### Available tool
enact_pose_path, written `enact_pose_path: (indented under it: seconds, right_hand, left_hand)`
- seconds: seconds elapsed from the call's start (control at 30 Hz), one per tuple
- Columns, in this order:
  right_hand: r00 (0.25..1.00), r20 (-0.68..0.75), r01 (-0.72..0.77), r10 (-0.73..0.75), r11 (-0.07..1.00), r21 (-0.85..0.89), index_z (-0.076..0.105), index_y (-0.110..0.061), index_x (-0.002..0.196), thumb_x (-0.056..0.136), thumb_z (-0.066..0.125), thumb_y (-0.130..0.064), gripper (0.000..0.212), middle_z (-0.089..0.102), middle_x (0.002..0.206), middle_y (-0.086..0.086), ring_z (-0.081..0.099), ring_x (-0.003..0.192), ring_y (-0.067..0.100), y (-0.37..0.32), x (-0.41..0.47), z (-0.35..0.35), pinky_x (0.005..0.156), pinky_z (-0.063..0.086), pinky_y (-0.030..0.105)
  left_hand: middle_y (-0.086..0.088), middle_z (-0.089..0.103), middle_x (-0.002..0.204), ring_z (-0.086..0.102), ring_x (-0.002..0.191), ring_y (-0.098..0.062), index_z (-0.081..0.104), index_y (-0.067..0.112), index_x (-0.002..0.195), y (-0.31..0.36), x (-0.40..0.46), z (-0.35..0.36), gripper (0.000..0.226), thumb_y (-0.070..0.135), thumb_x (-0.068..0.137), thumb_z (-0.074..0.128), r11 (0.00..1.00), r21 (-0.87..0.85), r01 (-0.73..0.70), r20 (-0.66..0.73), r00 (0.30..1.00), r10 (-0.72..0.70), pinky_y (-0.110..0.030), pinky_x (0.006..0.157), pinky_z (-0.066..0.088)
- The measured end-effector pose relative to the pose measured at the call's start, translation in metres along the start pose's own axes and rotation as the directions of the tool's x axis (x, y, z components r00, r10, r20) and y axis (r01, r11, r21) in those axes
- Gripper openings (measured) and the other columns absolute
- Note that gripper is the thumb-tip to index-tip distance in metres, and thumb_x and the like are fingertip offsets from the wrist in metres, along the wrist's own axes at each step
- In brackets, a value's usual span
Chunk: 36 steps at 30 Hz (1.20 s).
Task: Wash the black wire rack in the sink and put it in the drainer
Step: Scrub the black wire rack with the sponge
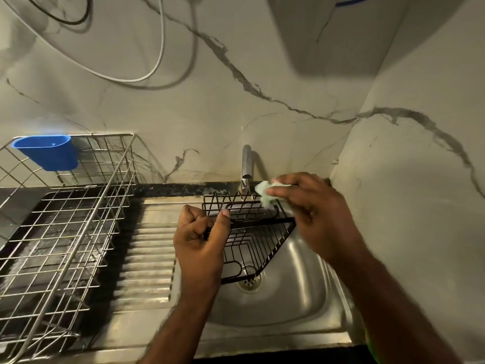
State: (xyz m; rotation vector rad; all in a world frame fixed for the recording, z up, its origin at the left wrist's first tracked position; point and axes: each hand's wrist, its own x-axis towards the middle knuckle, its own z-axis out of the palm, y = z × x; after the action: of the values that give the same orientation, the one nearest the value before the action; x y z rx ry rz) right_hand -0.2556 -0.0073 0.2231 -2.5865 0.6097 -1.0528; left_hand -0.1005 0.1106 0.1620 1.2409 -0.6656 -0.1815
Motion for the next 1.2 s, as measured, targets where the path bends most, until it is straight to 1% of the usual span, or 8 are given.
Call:
enact_pose_path:
  seconds: [0.13,0.33,0.47,0.63,0.73,0.83,1.0,1.2]
  right_hand:
    - [0.969,0.194,0.144,-0.153,0.988,0.056,0.065,-0.021,0.13,0.083,0.062,0.014,0.059,0.062,0.132,0.001,0.055,0.119,0.015,-0.04,0.0,0.022,0.099,0.042,0.015]
    - [0.934,0.337,0.073,-0.121,0.985,0.154,0.074,-0.023,0.114,0.083,0.061,0.016,0.051,0.068,0.121,-0.007,0.056,0.109,0.007,-0.021,0.001,0.015,0.087,0.047,0.021]
    - [0.95,0.264,0.109,-0.17,0.967,0.232,0.077,-0.02,0.105,0.083,0.062,0.016,0.045,0.069,0.118,-0.008,0.06,0.108,0.012,-0.017,0.008,0.003,0.082,0.053,0.03]
    - [0.913,0.356,0.199,-0.2,0.979,0.041,0.071,-0.02,0.12,0.077,0.063,0.021,0.06,0.066,0.126,0.0,0.053,0.114,0.015,-0.03,0.01,0.018,0.086,0.044,0.021]
    - [0.957,0.257,0.166,-0.135,0.981,-0.1,0.074,-0.014,0.113,0.071,0.068,0.022,0.055,0.069,0.118,0.005,0.057,0.108,0.021,-0.023,0.017,0.016,0.081,0.042,0.018]
    - [0.962,0.236,0.149,-0.136,0.988,-0.04,0.073,-0.017,0.118,0.076,0.064,0.021,0.058,0.068,0.121,0.002,0.055,0.11,0.017,-0.027,0.019,0.016,0.084,0.034,0.009]
    - [0.9,0.398,0.195,-0.177,0.981,-0.005,0.075,-0.022,0.113,0.077,0.066,0.019,0.055,0.067,0.12,0.0,0.052,0.111,0.014,-0.023,0.019,0.014,0.081,0.039,0.016]
    - [0.968,0.235,0.094,-0.084,0.995,-0.029,0.075,-0.018,0.112,0.082,0.061,0.016,0.047,0.066,0.118,-0.001,0.048,0.109,0.008,-0.018,0.025,0.012,0.085,0.034,0.009]
  left_hand:
    - [0.0,0.043,0.075,0.043,0.076,-0.013,0.05,0.014,0.054,0.002,-0.005,0.002,0.045,0.022,0.097,0.062,0.999,-0.015,-0.029,0.1,0.994,0.03,-0.026,0.066,0.039]
    - [0.003,0.045,0.08,0.045,0.075,-0.007,0.053,-0.006,0.067,0.005,-0.005,-0.001,0.046,0.02,0.104,0.048,0.997,-0.076,0.03,0.07,0.997,-0.024,-0.022,0.068,0.042]
    - [0.01,0.044,0.078,0.042,0.07,-0.005,0.049,0.001,0.066,0.009,-0.009,0.004,0.044,0.017,0.106,0.046,0.993,-0.108,0.046,0.118,0.993,-0.033,-0.022,0.064,0.039]
    - [0.016,0.053,0.071,0.051,0.066,0.003,0.05,0.001,0.073,0.017,-0.014,0.009,0.037,0.02,0.104,0.042,0.959,-0.252,0.128,0.107,0.989,-0.104,-0.013,0.061,0.045]
    - [0.007,0.046,0.076,0.044,0.07,-0.011,0.048,-0.006,0.067,0.012,-0.013,0.007,0.051,0.027,0.106,0.048,0.992,-0.118,0.053,0.133,0.99,-0.037,-0.027,0.063,0.04]
    - [-0.001,0.043,0.077,0.04,0.072,-0.021,0.047,-0.005,0.061,0.008,-0.01,0.004,0.056,0.032,0.103,0.049,0.999,-0.043,0.002,0.153,0.988,0.004,-0.038,0.063,0.035]
    - [-0.003,0.045,0.078,0.043,0.071,-0.018,0.056,0.006,0.062,0.009,-0.012,0.006,0.05,0.033,0.103,0.05,0.999,-0.039,0.003,0.174,0.985,0.004,-0.031,0.063,0.039]
    - [-0.001,0.041,0.068,0.039,0.062,-0.017,0.043,0.02,0.055,0.011,-0.011,0.008,0.048,0.03,0.101,0.053,0.994,0.023,-0.104,0.204,0.974,0.097,-0.031,0.058,0.036]
